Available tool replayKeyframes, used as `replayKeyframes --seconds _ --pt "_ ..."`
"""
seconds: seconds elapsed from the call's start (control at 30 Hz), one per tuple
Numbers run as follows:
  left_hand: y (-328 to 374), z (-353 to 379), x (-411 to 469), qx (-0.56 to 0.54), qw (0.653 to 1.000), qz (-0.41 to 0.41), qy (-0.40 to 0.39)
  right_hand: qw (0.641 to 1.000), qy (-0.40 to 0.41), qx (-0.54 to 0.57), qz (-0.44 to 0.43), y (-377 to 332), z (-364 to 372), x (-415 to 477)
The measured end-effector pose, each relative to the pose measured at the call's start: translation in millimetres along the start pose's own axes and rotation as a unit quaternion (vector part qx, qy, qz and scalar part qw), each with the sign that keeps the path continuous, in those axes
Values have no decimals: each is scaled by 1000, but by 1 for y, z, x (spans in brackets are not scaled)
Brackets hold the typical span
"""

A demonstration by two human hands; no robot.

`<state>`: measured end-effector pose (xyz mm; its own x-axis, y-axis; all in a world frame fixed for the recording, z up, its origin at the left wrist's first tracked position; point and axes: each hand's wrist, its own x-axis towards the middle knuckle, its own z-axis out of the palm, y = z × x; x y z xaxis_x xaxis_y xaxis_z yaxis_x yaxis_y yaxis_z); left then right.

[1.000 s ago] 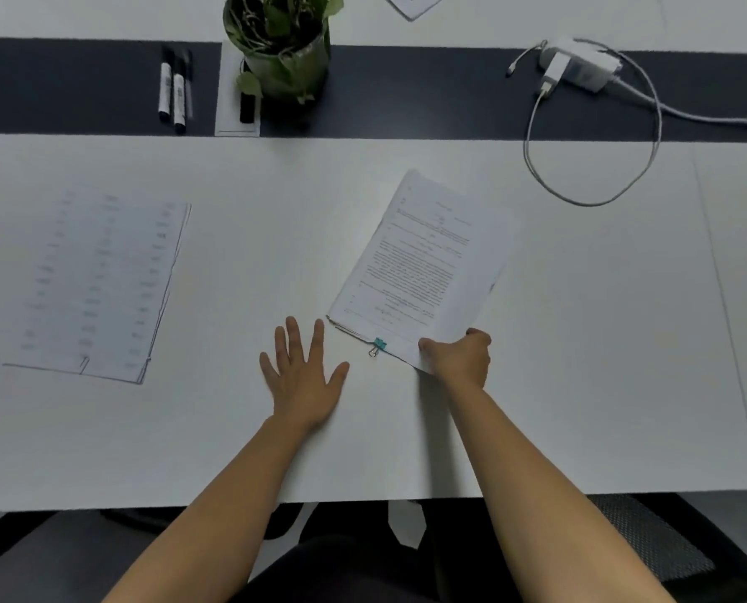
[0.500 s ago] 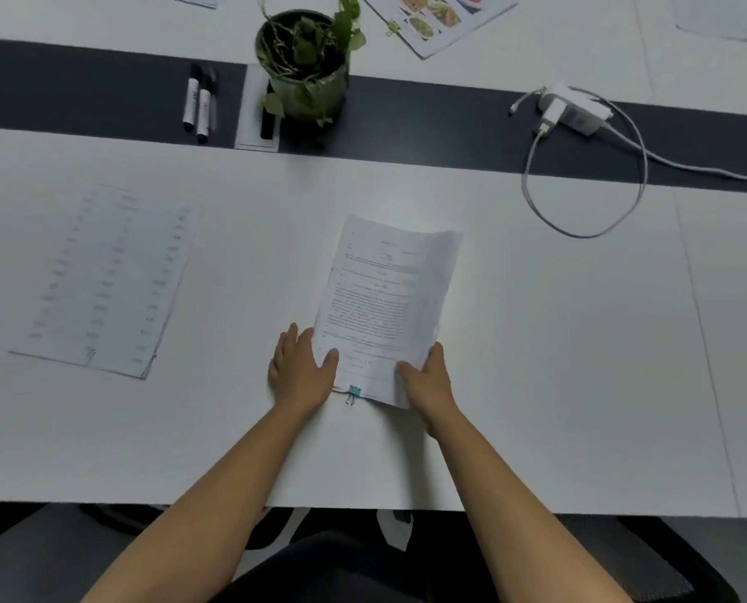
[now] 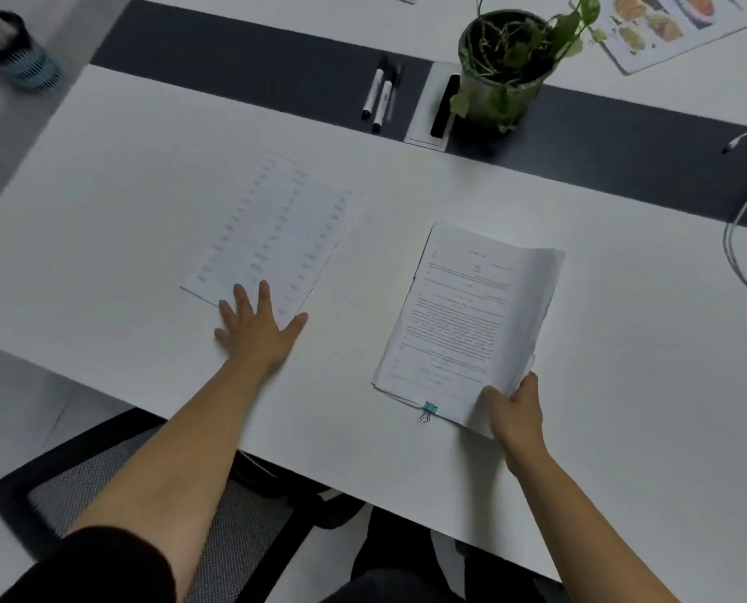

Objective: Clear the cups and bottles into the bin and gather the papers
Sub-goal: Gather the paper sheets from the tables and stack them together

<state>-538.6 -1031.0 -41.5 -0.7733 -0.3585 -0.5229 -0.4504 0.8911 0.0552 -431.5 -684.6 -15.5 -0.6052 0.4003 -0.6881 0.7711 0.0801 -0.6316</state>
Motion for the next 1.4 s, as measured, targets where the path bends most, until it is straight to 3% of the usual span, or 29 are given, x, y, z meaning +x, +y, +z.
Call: replayKeyframes --seconds 0.17,0.33,0.43,0.5,0.57,0.73,0.83,0.93,1.13,1.33,1.4 --pt "5 33 -31 32 999 9 32 1000 8 -5 20 1 2 0" --pt "10 35 -49 -19 989 34 146 999 16 -28 31 -6 4 2" --pt "1 17 -25 -152 975 -82 139 999 16 -39 33 -10 4 2" --pt "-2 -1 -10 -243 947 -192 80 998 19 -45 35 -10 3 3" --pt "1 -17 -2 -266 932 -246 33 998 24 -50 36 -9 3 3" --pt "3 -13 -2 -385 898 -212 15 997 31 -55 34 -7 5 -2" --pt "11 -2 -27 -375 911 -167 33 997 27 -60 27 -9 4 -12" --pt "24 4 -69 -417 900 -113 65 998 19 -55 -15 -17 -4 -32" --pt "26 -24 -192 -574 807 -28 137 991 -4 -15 -133 -32 -47 -98" --pt "-21 -23 -345 -714 679 -14 174 973 -44 96 -205 9 -90 -187" --pt "-50 -13 -389 -722 668 -9 178 967 -58 132 -208 36 -92 -213"
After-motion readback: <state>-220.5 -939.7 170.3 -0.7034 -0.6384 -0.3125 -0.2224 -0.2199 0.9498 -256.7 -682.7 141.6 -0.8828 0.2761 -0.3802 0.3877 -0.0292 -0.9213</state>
